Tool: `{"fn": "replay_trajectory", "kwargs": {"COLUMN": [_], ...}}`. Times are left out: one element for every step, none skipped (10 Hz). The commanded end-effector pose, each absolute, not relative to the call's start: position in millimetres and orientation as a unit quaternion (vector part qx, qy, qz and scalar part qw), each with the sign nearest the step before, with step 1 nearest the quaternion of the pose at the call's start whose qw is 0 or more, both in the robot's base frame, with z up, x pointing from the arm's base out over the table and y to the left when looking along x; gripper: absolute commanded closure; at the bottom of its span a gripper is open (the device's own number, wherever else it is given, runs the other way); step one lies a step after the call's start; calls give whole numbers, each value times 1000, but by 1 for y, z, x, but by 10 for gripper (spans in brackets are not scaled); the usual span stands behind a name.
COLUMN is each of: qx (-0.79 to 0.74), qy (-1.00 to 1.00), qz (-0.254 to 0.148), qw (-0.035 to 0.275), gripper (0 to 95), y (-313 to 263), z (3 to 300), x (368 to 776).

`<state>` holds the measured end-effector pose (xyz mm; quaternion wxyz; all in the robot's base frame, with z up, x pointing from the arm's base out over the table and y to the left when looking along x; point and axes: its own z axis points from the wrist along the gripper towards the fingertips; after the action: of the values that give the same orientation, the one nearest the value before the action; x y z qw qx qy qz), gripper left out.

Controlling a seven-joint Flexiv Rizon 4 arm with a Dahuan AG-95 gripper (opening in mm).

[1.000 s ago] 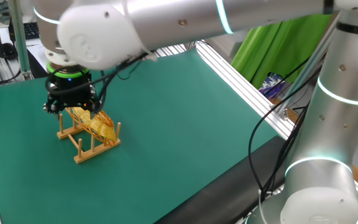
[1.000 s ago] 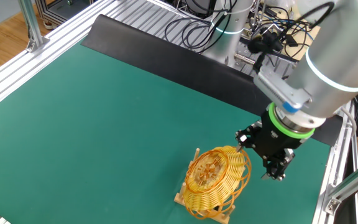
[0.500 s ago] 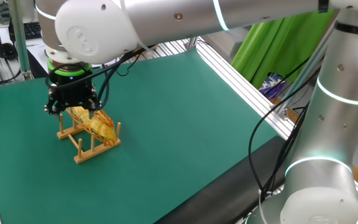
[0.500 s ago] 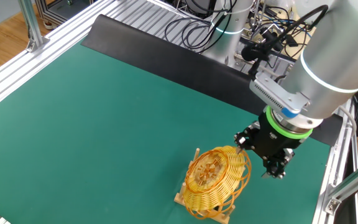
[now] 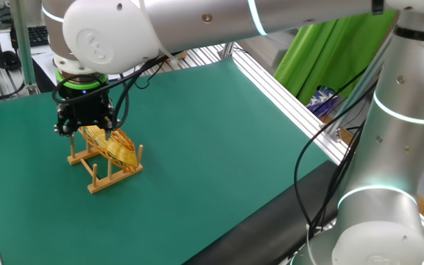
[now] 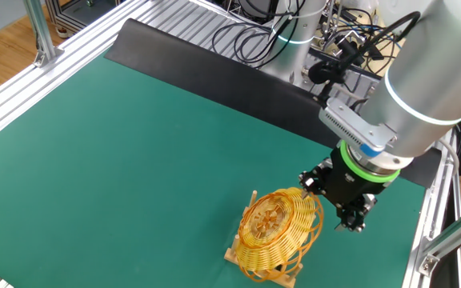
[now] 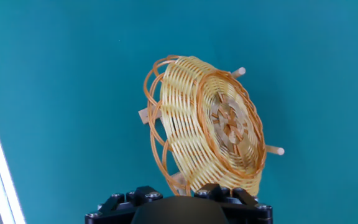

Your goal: Take the dish off the dish rack

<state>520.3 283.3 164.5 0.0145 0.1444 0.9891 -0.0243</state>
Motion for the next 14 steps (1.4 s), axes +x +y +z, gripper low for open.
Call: {"fn": "replay_trajectory", "kwargs": {"qx": [140, 137, 137, 136, 136, 134, 127, 124, 122, 119, 111, 107, 105, 102], "qy": [990, 990, 990, 990, 990, 990, 991, 991, 991, 991, 991, 992, 992, 992], "qz": [-25, -30, -31, -32, -34, -36, -39, -43, -49, -59, -67, -69, -70, -70], "qw": [15, 17, 16, 16, 16, 16, 14, 15, 17, 19, 20, 20, 20, 20], "gripper": [190, 190, 190, 190, 190, 0, 0, 0, 0, 0, 0, 0, 0, 0], "y": [282, 283, 283, 283, 284, 283, 281, 280, 278, 276, 274, 272, 269, 267], "z": [163, 164, 164, 163, 161, 160, 159, 159, 158, 156, 155, 153, 152, 152], "x": [522, 525, 528, 533, 540, 548, 558, 560, 562, 563, 565, 566, 568, 569]}}
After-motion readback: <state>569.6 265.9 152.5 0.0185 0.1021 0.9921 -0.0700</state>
